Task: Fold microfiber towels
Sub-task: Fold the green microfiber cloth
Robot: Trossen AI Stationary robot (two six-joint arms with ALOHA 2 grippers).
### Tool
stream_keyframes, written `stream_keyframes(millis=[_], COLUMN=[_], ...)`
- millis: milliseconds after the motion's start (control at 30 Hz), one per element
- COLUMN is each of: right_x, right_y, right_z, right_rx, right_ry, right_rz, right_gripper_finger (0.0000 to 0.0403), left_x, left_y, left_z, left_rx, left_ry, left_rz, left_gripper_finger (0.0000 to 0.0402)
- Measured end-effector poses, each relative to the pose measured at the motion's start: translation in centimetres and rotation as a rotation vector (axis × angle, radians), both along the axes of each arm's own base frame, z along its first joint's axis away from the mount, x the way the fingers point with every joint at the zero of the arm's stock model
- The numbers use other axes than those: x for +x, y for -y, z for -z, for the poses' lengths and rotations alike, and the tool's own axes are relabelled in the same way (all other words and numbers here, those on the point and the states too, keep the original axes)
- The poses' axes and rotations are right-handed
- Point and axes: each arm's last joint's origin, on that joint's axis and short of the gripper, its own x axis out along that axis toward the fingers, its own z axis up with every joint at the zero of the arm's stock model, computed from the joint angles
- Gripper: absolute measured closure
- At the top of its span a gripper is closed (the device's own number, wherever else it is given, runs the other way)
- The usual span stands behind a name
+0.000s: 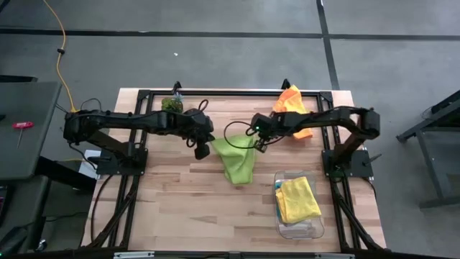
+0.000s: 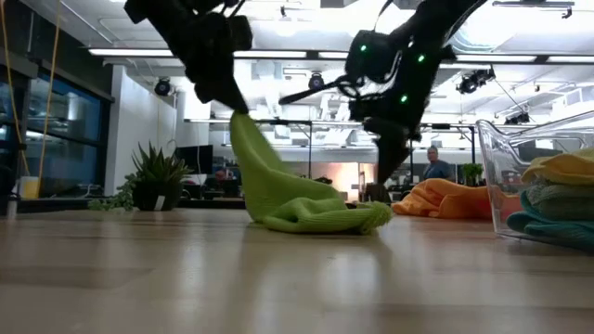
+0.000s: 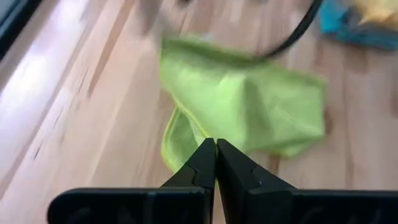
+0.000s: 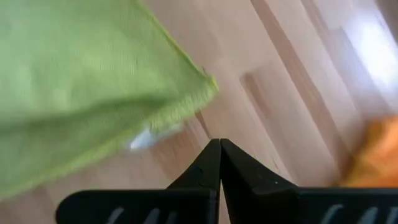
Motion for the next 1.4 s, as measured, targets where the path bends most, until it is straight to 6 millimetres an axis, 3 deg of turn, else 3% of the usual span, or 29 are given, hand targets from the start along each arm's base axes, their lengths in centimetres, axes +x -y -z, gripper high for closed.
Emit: stream_keyframes(millis=[167,367,500,633,933,1200,1400], right_x=[-1.9,-3.6,-3.4,-2.5,2.8,4.8,5.4], right_y=[-0.4,-0.8,0.0,1.1,3.1,2.8,2.1], right_z=[-1.5,-1.2,-1.7,-1.5,-0.2,1.4,2.3], right_rx=[0.002,0.049,0.136,0.151,0.14,0.075,0.09], right_ry=[0.009,0.36,0.588,0.528,0.282,0.077,0.085], right_rz=[0.028,0.224,0.3,0.344,0.411,0.456,0.476], right_gripper_finger=[0.0403,0.0402,0.04,0.0363,0.0224,0.0211,0.0211], left_x=[-0.5,-0.7,-0.7,-0.6,-0.5,-0.5,-0.5], left_y=[-0.5,-0.4,-0.4,-0.4,-0.4,-0.4,-0.4], left_z=[-0.3,-0.6,-0.7,-0.7,-0.9,-0.9,-0.9], left_rx=[0.007,0.008,0.005,0.007,0.012,0.011,0.012], left_ry=[0.001,0.009,0.016,0.026,0.045,0.046,0.046], left_rz=[-0.017,-0.014,-0.019,-0.019,-0.019,-0.022,-0.021], left_gripper_finger=[0.0401,0.0401,0.0401,0.0401,0.0401,0.0401,0.0401])
